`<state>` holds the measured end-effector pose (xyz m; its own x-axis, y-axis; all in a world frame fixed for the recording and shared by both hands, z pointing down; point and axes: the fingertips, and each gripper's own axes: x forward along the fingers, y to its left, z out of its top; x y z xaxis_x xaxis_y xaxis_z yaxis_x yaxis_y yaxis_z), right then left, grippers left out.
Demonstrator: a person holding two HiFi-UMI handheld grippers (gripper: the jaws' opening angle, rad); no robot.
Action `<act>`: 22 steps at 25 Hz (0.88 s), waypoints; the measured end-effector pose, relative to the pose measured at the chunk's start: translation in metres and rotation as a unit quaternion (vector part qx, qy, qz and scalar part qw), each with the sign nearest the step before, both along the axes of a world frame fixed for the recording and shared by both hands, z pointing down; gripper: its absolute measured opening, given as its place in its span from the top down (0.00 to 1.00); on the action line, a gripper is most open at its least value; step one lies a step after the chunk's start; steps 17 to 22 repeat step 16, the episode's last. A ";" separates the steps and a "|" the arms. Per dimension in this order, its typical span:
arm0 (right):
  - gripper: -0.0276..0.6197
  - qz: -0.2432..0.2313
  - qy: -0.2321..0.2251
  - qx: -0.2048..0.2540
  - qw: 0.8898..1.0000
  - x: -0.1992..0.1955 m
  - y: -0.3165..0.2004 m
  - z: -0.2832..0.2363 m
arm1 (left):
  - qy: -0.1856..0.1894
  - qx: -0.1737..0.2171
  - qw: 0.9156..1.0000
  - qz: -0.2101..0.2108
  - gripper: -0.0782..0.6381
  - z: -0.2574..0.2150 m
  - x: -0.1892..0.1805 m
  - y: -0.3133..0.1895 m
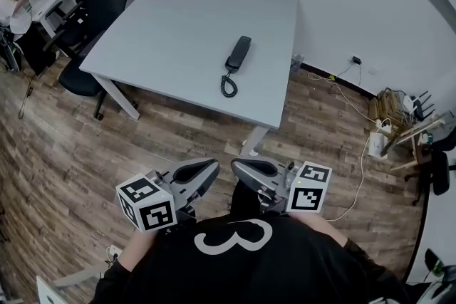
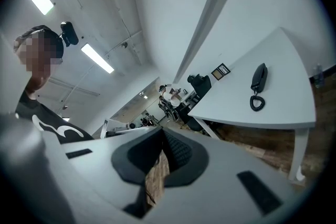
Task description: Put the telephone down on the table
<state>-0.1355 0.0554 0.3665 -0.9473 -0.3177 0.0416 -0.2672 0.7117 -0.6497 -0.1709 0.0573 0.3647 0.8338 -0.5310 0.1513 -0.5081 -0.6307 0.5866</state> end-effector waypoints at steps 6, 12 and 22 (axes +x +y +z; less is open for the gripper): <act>0.94 -0.004 0.008 -0.006 1.000 -0.007 0.003 0.001 | 0.019 -0.018 1.000 -0.014 0.87 0.002 -0.012 0.004; 0.95 0.002 0.013 -0.008 1.000 0.001 0.003 0.002 | -0.010 -0.005 1.000 -0.010 0.87 0.007 -0.003 0.003; 0.95 0.006 0.015 -0.007 1.000 -0.003 0.010 0.005 | -0.007 -0.006 1.000 -0.007 0.87 0.010 -0.008 0.012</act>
